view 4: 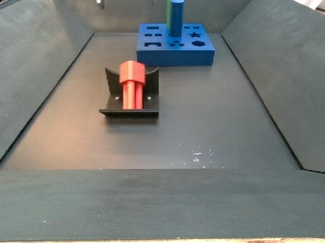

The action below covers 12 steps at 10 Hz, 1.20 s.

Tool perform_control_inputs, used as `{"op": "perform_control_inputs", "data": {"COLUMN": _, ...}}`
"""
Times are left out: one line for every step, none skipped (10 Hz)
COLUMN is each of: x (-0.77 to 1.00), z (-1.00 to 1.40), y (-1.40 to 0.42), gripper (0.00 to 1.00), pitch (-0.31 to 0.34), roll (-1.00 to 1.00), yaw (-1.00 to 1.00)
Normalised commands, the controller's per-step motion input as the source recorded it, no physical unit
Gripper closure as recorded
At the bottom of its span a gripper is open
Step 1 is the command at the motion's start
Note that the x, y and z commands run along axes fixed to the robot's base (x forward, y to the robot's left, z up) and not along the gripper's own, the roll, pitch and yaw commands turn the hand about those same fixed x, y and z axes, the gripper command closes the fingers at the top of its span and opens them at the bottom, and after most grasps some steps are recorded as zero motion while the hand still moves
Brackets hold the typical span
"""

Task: Pick up the 3 prong object. Move up. Place the 3 prong object on the fixture. Regrasp the 3 prong object. Move to above the board. Insert the 3 prong object.
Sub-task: Regrasp the 3 prong object.

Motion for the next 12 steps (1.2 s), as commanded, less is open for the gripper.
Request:
{"op": "perform_control_inputs", "data": {"x": 0.09, "z": -0.01, "y": -0.03, "gripper": 0.00, "pitch": 0.065, "roll": 0.19, "yaw": 0.20}}
{"op": "perform_control_inputs", "data": {"x": 0.03, "z": -1.00, "y": 0.07, "gripper": 0.00, "pitch": 0.050, "roll": 0.23, "yaw": 0.23}}
{"op": "perform_control_inputs", "data": {"x": 0.04, "z": -1.00, "y": 0.07, "gripper": 0.00, "pitch": 0.028, "roll": 0.22, "yaw": 0.21}}
{"op": "perform_control_inputs", "data": {"x": 0.05, "z": -1.00, "y": 0.06, "gripper": 0.00, "pitch": -0.005, "roll": 0.21, "yaw": 0.19}}
{"op": "perform_control_inputs", "data": {"x": 0.06, "z": -1.00, "y": 0.05, "gripper": 0.00, "pitch": -0.035, "roll": 0.17, "yaw": 0.16}}
{"op": "perform_control_inputs", "data": {"x": 0.07, "z": -1.00, "y": 0.05, "gripper": 0.00, "pitch": -0.044, "roll": 0.15, "yaw": 0.14}}
{"op": "perform_control_inputs", "data": {"x": 0.08, "z": -1.00, "y": 0.04, "gripper": 0.00, "pitch": -0.065, "roll": 0.12, "yaw": 0.11}}
{"op": "perform_control_inputs", "data": {"x": 0.09, "z": -1.00, "y": 0.04, "gripper": 0.00, "pitch": -0.079, "roll": 0.10, "yaw": 0.08}}
{"op": "perform_control_inputs", "data": {"x": 0.10, "z": -1.00, "y": 0.04, "gripper": 0.00, "pitch": -0.088, "roll": 0.08, "yaw": 0.06}}
{"op": "perform_control_inputs", "data": {"x": 0.10, "z": -1.00, "y": 0.03, "gripper": 0.00, "pitch": -0.090, "roll": 0.08, "yaw": 0.04}}
{"op": "perform_control_inputs", "data": {"x": 0.11, "z": -1.00, "y": 0.03, "gripper": 0.00, "pitch": -0.082, "roll": 0.07, "yaw": 0.02}}
{"op": "perform_control_inputs", "data": {"x": 0.12, "z": -0.99, "y": 0.02, "gripper": 0.00, "pitch": -0.075, "roll": 0.07, "yaw": 0.01}}
